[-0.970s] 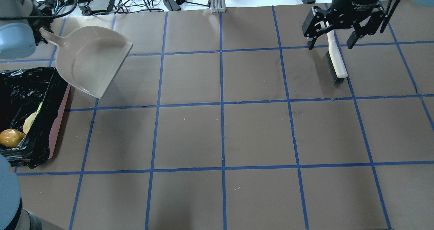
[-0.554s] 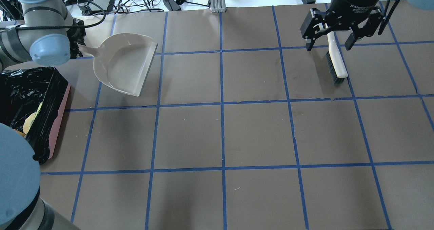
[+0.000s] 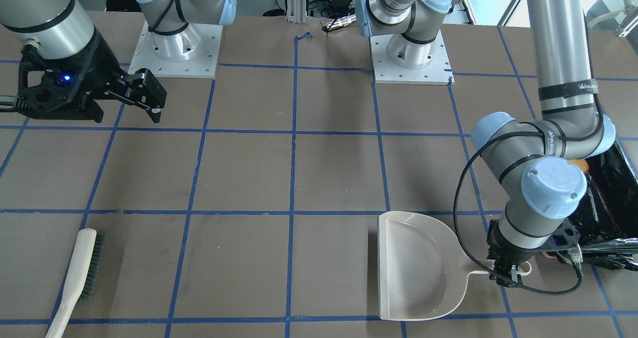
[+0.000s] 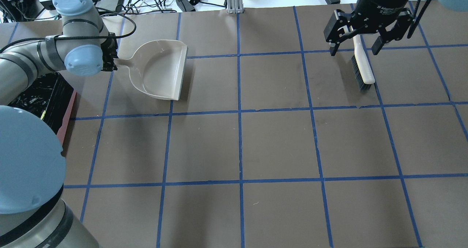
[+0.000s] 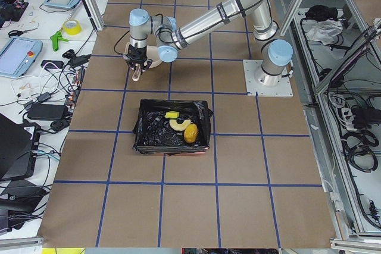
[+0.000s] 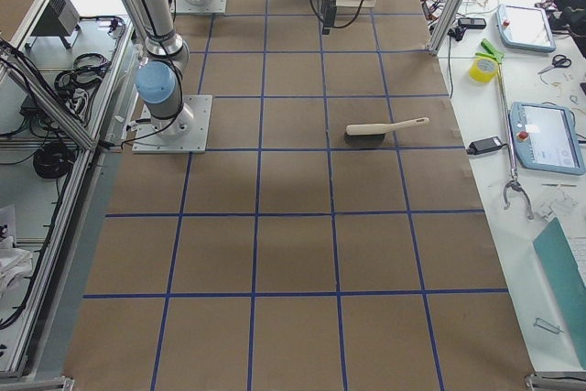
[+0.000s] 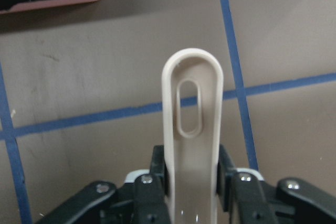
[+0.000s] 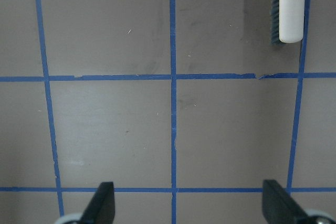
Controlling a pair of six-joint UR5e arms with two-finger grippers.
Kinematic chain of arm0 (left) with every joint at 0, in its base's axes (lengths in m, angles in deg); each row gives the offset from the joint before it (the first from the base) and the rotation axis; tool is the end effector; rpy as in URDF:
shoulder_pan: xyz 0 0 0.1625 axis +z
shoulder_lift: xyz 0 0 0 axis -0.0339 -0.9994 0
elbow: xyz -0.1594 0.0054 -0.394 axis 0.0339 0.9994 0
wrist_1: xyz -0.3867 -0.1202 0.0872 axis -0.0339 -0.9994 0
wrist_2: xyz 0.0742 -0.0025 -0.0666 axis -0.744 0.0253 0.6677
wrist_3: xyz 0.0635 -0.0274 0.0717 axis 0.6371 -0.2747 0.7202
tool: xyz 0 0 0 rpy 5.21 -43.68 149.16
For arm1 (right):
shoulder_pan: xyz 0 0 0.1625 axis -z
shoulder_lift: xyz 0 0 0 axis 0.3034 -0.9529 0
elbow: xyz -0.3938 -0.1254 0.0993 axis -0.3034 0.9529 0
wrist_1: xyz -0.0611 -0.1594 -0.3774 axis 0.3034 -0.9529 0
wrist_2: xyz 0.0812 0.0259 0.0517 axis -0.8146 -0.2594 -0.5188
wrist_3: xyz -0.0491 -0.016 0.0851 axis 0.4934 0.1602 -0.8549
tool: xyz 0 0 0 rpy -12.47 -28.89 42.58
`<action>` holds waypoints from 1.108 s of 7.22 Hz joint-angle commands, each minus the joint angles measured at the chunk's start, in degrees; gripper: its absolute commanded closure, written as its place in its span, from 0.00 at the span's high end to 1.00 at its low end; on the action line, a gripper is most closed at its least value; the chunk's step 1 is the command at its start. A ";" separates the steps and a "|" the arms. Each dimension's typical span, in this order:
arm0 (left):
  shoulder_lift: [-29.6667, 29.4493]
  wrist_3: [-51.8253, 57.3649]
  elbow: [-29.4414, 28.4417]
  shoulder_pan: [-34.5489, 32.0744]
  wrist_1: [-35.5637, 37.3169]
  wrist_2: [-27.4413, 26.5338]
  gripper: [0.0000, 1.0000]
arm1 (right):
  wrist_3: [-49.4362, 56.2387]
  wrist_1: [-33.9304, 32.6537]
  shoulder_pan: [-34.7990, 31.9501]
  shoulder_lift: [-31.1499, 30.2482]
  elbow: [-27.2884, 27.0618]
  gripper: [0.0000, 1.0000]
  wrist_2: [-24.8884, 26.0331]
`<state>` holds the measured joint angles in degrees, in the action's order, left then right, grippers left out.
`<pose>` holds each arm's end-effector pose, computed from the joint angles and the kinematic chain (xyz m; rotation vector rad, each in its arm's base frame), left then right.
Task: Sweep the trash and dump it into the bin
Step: 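Bring the empty dustpan back and lower it onto the table with the left gripper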
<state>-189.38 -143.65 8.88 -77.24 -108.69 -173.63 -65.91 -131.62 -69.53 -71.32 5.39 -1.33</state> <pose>0.0098 -0.6847 0.2452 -2.1229 2.2588 -0.3760 0.1101 -0.5306 0.4983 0.0110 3.1121 0.0774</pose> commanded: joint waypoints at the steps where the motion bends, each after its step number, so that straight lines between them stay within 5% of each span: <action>1: -2.06 -6.62 -0.40 -0.62 0.10 -0.24 0.00 | -0.07 -0.03 0.00 0.02 0.00 1.00 0.00; 8: -1.28 -4.89 1.62 -1.85 0.80 -4.28 0.00 | -0.07 -0.03 0.00 -0.07 -0.36 1.00 0.00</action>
<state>-190.85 -148.94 10.10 -78.87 -107.93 -177.32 -65.98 -131.66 -69.53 -71.41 5.06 -1.32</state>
